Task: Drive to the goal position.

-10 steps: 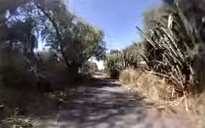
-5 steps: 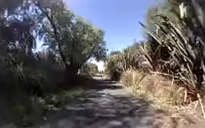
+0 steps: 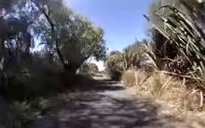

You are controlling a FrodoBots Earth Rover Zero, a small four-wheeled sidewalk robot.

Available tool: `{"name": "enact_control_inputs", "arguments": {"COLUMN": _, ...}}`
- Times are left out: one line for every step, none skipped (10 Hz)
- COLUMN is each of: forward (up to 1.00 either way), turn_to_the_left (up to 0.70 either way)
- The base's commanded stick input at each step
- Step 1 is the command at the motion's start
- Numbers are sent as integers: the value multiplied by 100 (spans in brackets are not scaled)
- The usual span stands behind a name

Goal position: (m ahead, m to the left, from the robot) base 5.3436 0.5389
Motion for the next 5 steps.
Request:
{"name": "enact_control_inputs", "arguments": {"forward": 85, "turn_to_the_left": 0}}
{"name": "enact_control_inputs", "arguments": {"forward": 85, "turn_to_the_left": 0}}
{"name": "enact_control_inputs", "arguments": {"forward": 85, "turn_to_the_left": 0}}
{"name": "enact_control_inputs", "arguments": {"forward": 85, "turn_to_the_left": 0}}
{"name": "enact_control_inputs", "arguments": {"forward": 85, "turn_to_the_left": 0}}
